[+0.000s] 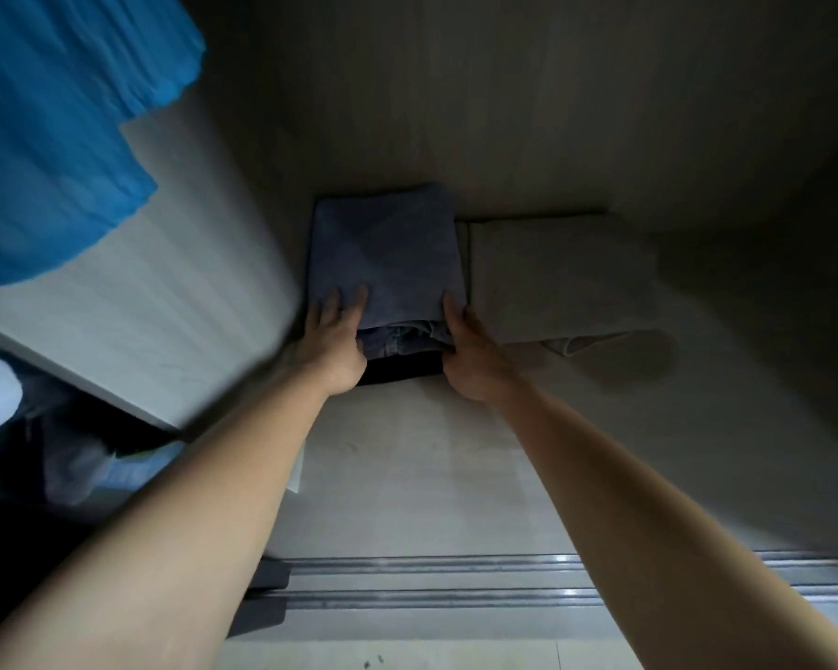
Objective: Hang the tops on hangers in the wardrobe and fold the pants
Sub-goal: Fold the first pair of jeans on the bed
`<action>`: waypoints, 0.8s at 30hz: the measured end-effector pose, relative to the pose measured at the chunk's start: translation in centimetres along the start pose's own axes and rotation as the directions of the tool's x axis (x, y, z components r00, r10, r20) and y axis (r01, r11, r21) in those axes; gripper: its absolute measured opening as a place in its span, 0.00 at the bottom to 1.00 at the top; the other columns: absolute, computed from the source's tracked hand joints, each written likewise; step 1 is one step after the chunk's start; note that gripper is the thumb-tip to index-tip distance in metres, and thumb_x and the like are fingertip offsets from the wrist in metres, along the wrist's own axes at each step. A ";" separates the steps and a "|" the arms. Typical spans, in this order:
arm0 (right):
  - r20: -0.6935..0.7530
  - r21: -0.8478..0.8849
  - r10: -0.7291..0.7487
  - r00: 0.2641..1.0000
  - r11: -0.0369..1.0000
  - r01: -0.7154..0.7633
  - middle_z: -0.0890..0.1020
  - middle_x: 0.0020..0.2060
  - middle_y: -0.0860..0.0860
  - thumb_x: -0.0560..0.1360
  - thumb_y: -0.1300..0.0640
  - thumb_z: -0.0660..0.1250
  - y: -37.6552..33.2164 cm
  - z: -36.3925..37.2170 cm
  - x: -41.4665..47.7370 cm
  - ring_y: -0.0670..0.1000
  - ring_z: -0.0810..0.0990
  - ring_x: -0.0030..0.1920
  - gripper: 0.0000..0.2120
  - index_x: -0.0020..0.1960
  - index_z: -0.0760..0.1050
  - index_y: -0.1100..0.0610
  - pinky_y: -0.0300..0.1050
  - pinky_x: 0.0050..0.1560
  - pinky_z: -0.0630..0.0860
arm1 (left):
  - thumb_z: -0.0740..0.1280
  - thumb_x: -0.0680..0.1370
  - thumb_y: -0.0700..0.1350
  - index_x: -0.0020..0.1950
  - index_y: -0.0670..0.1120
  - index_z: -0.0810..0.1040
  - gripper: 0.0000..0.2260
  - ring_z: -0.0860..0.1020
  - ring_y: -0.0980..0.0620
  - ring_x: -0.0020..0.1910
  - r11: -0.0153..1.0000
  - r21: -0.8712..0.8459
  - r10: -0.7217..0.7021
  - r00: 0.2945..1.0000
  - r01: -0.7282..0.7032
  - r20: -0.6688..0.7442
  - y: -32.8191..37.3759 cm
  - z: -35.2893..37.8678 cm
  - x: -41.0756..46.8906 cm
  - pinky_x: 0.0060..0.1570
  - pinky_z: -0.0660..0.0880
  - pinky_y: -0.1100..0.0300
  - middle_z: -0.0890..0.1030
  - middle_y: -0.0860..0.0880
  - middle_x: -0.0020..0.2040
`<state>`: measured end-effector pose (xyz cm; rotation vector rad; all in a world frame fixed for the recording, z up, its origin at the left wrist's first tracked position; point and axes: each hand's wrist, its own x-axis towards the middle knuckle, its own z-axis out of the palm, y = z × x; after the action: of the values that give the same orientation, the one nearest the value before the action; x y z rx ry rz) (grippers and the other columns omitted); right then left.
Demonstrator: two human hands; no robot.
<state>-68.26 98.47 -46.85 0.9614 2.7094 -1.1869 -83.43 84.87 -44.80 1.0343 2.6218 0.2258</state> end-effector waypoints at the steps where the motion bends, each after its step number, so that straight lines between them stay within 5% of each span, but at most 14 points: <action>1: 0.021 -0.013 -0.007 1.000 1.000 0.007 0.46 0.81 0.50 0.80 0.61 0.59 0.0 -0.2 0.1 0.59 0.58 0.78 0.41 0.80 0.36 0.43 0.52 0.74 0.63 | 0.57 0.81 0.44 0.80 0.58 0.41 0.34 0.43 0.43 0.79 1.000 0.014 -0.004 1.000 0.004 0.026 -0.3 0.1 -0.2 0.77 0.51 0.48 0.43 0.48 0.81; 5: -0.039 -0.033 -0.007 0.999 0.999 0.005 0.57 0.79 0.56 0.83 0.54 0.57 0.0 -1.6 -0.2 0.60 0.64 0.75 0.31 0.82 0.48 0.51 0.51 0.72 0.65 | 0.58 0.81 0.50 0.80 0.56 0.42 0.33 0.44 0.42 0.79 0.993 0.112 -0.052 0.996 0.044 0.072 0.7 -1.1 -0.1 0.75 0.55 0.43 0.44 0.47 0.81; 8: -0.218 -0.209 0.027 0.976 0.975 -0.074 0.59 0.78 0.58 0.83 0.46 0.54 0.0 -3.5 -2.1 0.63 0.66 0.73 0.29 0.81 0.51 0.51 0.56 0.69 0.68 | 0.55 0.82 0.56 0.80 0.49 0.53 0.28 0.53 0.41 0.78 0.958 0.285 0.048 0.983 0.005 -0.178 2.3 -2.5 -1.8 0.69 0.61 0.39 0.51 0.42 0.80; 12: -0.312 -0.466 -0.099 0.945 0.883 -0.062 0.56 0.79 0.61 0.82 0.44 0.53 -0.9 -7.4 -6.2 0.63 0.56 0.78 0.31 0.81 0.49 0.53 0.60 0.74 0.58 | 0.52 0.83 0.55 0.78 0.46 0.59 0.26 0.59 0.37 0.76 0.902 0.419 0.300 0.855 -0.109 -0.423 4.1 -4.5 -5.7 0.68 0.62 0.36 0.57 0.37 0.78; 15: -0.307 -0.505 -0.134 0.942 0.862 -0.042 0.55 0.79 0.61 0.82 0.42 0.54 -1.8 -10.9 -9.9 0.64 0.53 0.79 0.33 0.82 0.50 0.53 0.61 0.76 0.54 | 0.52 0.83 0.56 0.79 0.47 0.58 0.27 0.57 0.36 0.77 0.902 0.401 0.336 0.845 -0.161 -0.415 6.7 -6.8 -8.5 0.69 0.61 0.35 0.55 0.37 0.79; 24: -0.239 -0.486 -0.004 0.971 0.866 -0.116 0.55 0.79 0.61 0.81 0.40 0.55 -10.3 -21.3 -24.8 0.63 0.58 0.77 0.33 0.81 0.55 0.54 0.57 0.71 0.64 | 0.54 0.82 0.57 0.80 0.46 0.55 0.29 0.54 0.37 0.78 0.913 0.329 0.338 0.899 -0.240 -0.280 14.3 -18.8 -21.5 0.71 0.58 0.35 0.50 0.38 0.80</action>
<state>-49.38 94.46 -18.49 1.1357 2.9019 -0.3309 -65.97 79.97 -18.51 1.6248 2.8430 0.0905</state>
